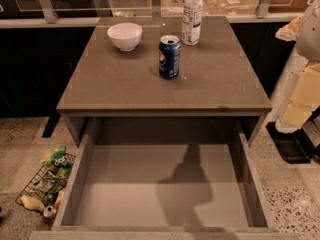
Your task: Place pepsi can into top drawer
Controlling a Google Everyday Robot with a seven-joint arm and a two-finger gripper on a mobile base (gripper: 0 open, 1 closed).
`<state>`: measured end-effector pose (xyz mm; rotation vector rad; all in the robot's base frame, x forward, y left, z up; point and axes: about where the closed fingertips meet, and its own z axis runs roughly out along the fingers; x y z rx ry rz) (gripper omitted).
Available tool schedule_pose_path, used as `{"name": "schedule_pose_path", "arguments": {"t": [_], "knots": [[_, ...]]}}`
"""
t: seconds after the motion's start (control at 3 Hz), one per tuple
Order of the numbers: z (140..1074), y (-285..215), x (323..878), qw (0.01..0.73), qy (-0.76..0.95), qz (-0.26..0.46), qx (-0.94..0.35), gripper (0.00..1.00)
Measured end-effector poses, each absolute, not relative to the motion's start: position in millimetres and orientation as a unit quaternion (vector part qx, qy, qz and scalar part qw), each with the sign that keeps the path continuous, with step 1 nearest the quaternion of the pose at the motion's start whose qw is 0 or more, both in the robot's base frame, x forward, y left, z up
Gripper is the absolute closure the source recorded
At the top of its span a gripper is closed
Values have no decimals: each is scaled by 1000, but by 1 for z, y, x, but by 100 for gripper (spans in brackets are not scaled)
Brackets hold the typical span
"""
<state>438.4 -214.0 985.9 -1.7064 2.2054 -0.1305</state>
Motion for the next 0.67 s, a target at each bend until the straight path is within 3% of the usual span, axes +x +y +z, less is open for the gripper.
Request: {"name": "schedule_pose_path", "arguments": {"t": [0.67], "knots": [[991, -222, 461, 212, 781, -47, -586, 0]]}}
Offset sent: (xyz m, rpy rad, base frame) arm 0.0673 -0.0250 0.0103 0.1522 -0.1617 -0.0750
